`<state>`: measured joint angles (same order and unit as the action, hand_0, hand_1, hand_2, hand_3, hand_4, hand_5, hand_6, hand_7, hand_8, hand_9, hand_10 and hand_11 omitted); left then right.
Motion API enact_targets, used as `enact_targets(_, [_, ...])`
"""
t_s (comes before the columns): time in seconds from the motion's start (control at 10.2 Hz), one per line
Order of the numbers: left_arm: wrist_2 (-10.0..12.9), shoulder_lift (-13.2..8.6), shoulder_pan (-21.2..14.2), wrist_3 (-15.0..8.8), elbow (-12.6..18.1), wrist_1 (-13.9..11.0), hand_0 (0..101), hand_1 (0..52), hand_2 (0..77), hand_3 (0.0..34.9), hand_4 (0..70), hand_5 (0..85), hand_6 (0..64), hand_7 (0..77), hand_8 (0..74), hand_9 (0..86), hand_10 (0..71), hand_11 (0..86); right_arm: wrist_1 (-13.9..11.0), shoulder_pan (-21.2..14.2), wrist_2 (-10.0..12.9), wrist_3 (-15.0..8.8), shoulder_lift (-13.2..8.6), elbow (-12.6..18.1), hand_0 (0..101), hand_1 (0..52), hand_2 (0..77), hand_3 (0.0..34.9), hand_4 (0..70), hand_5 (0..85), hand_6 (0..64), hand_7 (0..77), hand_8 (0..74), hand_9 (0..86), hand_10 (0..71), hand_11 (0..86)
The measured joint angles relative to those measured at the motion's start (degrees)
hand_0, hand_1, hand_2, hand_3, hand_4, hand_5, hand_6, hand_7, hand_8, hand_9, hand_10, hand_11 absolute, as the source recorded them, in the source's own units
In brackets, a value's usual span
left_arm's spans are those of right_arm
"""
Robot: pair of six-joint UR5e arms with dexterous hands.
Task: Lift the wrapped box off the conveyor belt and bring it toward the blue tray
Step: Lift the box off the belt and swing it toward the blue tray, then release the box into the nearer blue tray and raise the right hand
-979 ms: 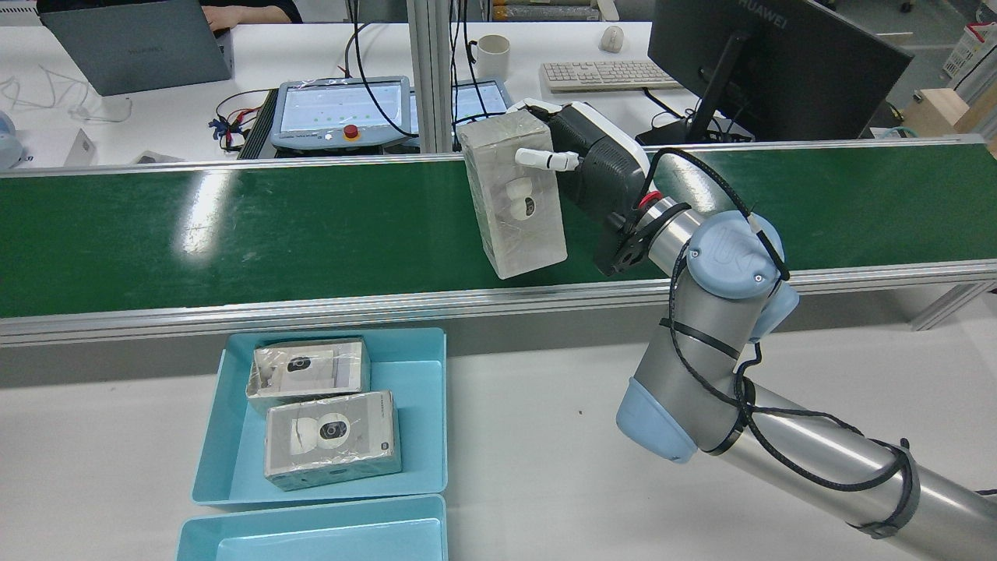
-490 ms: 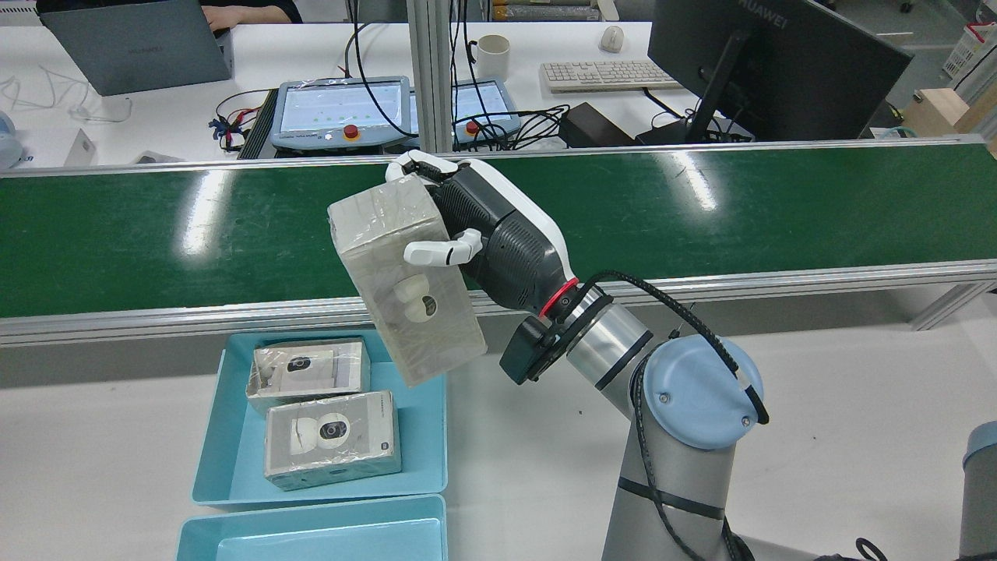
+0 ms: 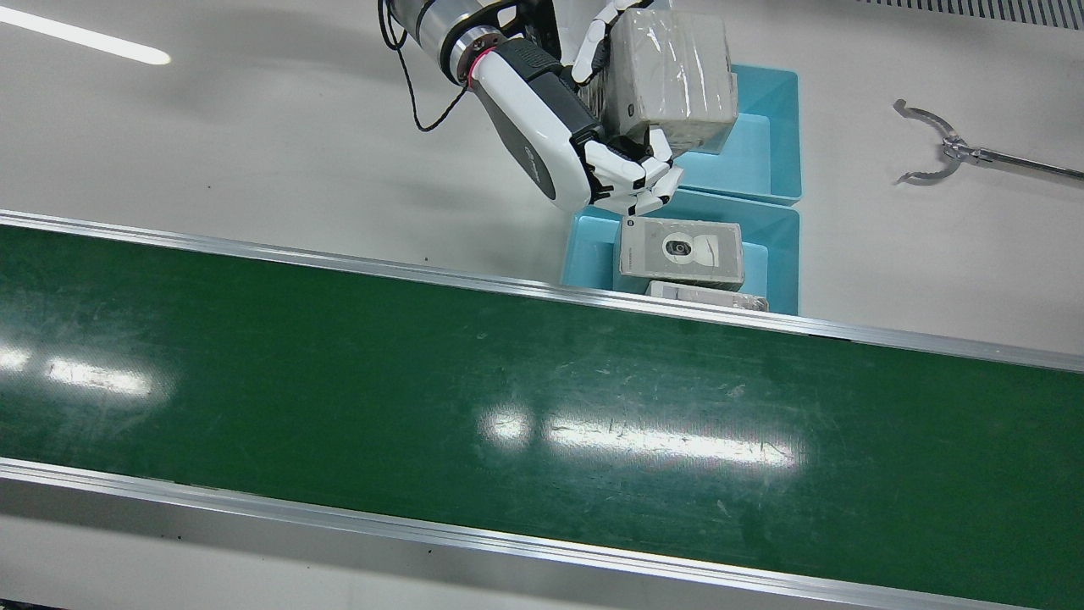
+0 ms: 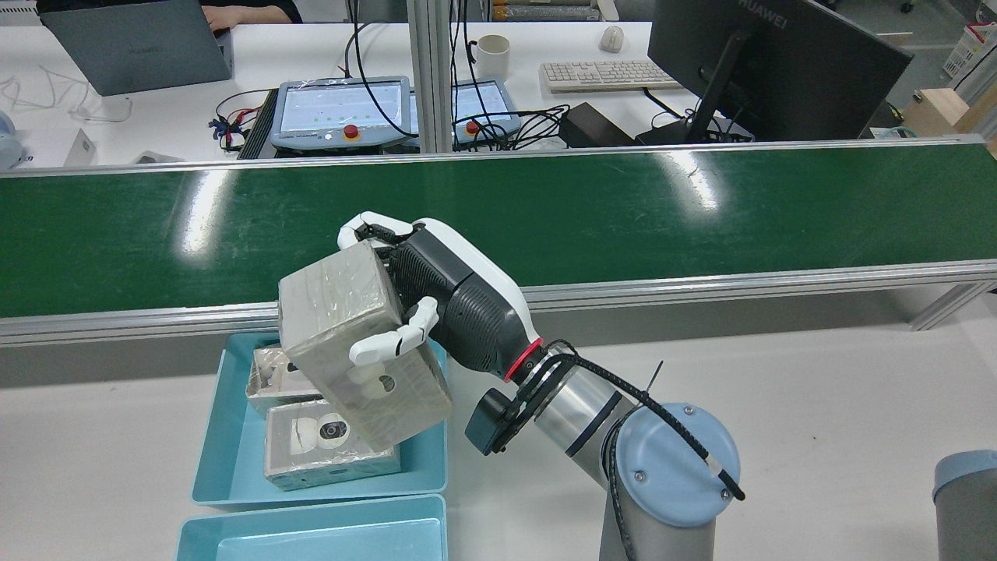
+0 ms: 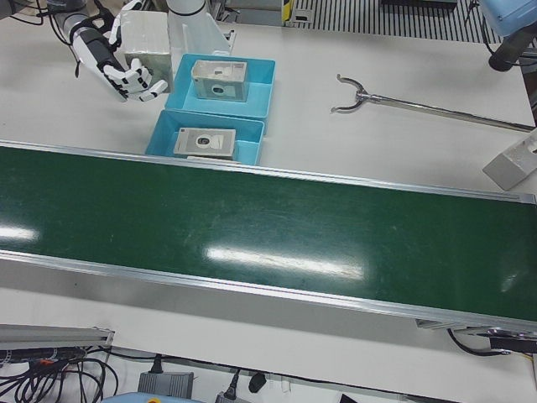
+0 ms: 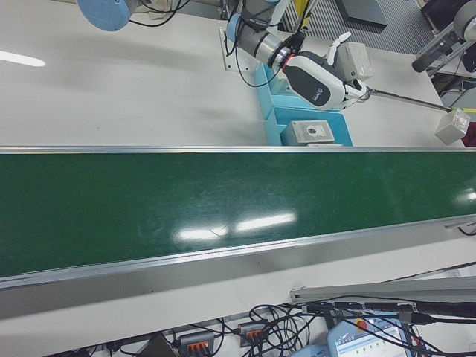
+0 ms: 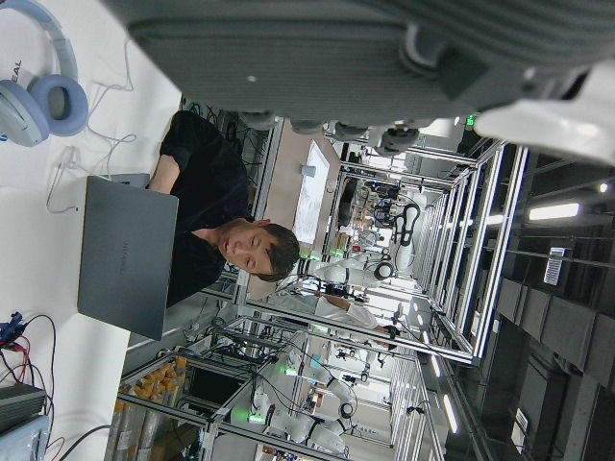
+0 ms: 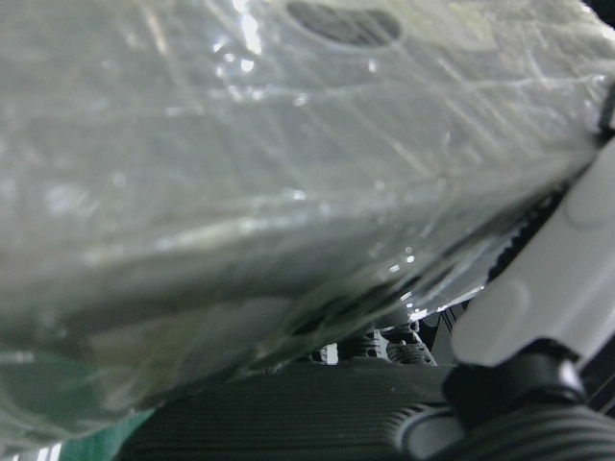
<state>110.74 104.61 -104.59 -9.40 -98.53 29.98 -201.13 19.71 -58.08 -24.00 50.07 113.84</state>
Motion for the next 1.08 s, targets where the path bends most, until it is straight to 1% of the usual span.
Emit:
enact_targets(0.1, [0.00, 0.00, 0.00, 0.00, 0.00, 0.00, 0, 0.0, 0.5, 0.0, 0.0, 1.1, 0.0, 0.0, 0.0, 0.0, 0.0, 0.0, 0.93, -1.97, 0.31, -1.13, -0.03, 0.00, 45, 0.0, 24.5, 0.0, 18.5, 69.8, 48.5, 72.5, 60.5, 78.5, 28.4, 41.5])
enact_targets(0.2, [0.00, 0.00, 0.00, 0.00, 0.00, 0.00, 0, 0.0, 0.5, 0.0, 0.0, 1.1, 0.0, 0.0, 0.0, 0.0, 0.5, 0.0, 1.90, -3.72, 0.49, -2.08, -0.04, -0.03, 45, 0.0, 24.5, 0.0, 18.5, 69.8, 48.5, 72.5, 58.9, 78.5, 28.4, 40.4])
enact_targets(0.29, [0.00, 0.00, 0.00, 0.00, 0.00, 0.00, 0, 0.0, 0.5, 0.0, 0.0, 1.1, 0.0, 0.0, 0.0, 0.0, 0.5, 0.0, 2.59, -5.21, 0.59, -2.65, -0.06, -0.06, 45, 0.0, 24.5, 0.0, 18.5, 69.8, 48.5, 72.5, 58.9, 78.5, 28.4, 40.4])
enact_targets(0.39, [0.00, 0.00, 0.00, 0.00, 0.00, 0.00, 0, 0.0, 0.5, 0.0, 0.0, 1.1, 0.0, 0.0, 0.0, 0.0, 0.0, 0.0, 2.94, -6.07, 0.64, -2.89, -0.06, -0.06, 45, 0.0, 24.5, 0.0, 18.5, 69.8, 48.5, 72.5, 53.5, 76.9, 25.1, 36.0])
enact_targets(0.49, [0.00, 0.00, 0.00, 0.00, 0.00, 0.00, 0, 0.0, 0.5, 0.0, 0.0, 1.1, 0.0, 0.0, 0.0, 0.0, 0.0, 0.0, 3.20, -6.65, 0.64, -3.00, -0.06, -0.05, 45, 0.5, 21.8, 0.0, 18.0, 69.8, 48.0, 73.1, 39.8, 6.5, 21.8, 31.6])
enact_targets(0.59, [0.00, 0.00, 0.00, 0.00, 0.00, 0.00, 0, 0.0, 0.5, 0.0, 0.0, 1.1, 0.0, 0.5, 0.0, 0.0, 0.0, 0.0, 3.61, -7.00, 0.63, -3.06, -0.06, -0.09, 45, 0.5, 21.3, 0.0, 18.5, 69.8, 48.0, 73.1, 32.7, 4.4, 13.6, 20.7])
enact_targets(0.69, [0.00, 0.00, 0.00, 0.00, 0.00, 0.00, 0, 0.0, 0.5, 0.0, 0.0, 1.1, 0.0, 0.0, 0.0, 0.0, 0.5, 0.0, 4.41, -7.51, 0.62, -3.10, -0.07, -0.16, 45, 0.5, 21.3, 0.0, 18.5, 69.8, 48.0, 73.1, 32.7, 4.4, 13.6, 20.7])
enact_targets(0.78, [0.00, 0.00, 0.00, 0.00, 0.00, 0.00, 0, 0.0, 0.5, 0.0, 0.0, 1.1, 0.0, 0.0, 0.0, 0.0, 0.0, 0.0, 5.28, -8.14, 0.62, -3.15, -0.06, -0.21, 45, 0.5, 19.1, 0.0, 18.5, 69.8, 45.3, 73.6, 23.5, 3.3, 8.2, 13.6])
enact_targets(0.88, [0.00, 0.00, 0.00, 0.00, 0.01, 0.00, 0, 0.0, 0.5, 0.0, 0.0, 1.1, 0.0, 0.0, 0.0, 0.0, 0.0, 0.0, 5.99, -8.67, 0.65, -3.19, -0.06, -0.24, 46, 1.1, 13.6, 0.0, 18.5, 69.8, 27.8, 76.9, 6.5, 4.9, 1.6, 3.8])
enact_targets(0.98, [0.00, 0.00, 0.00, 0.00, 0.00, 0.00, 0, 0.0, 0.5, 0.0, 0.0, 1.1, 0.0, 0.0, 0.0, 0.0, 0.0, 0.0, 6.42, -8.98, 0.67, -3.22, -0.06, -0.26, 46, 1.1, 13.6, 0.0, 18.5, 69.8, 27.8, 76.9, 6.5, 4.9, 1.6, 3.8])
enact_targets(1.08, [0.00, 0.00, 0.00, 0.00, 0.00, 0.00, 0, 0.0, 0.5, 0.0, 0.0, 1.1, 0.0, 0.0, 0.0, 0.0, 0.0, 0.0, 6.66, -9.16, 0.68, -3.23, -0.07, -0.27, 45, 1.6, 8.7, 0.0, 18.5, 69.8, 19.1, 58.9, 5.5, 1.6, 0.5, 2.2])
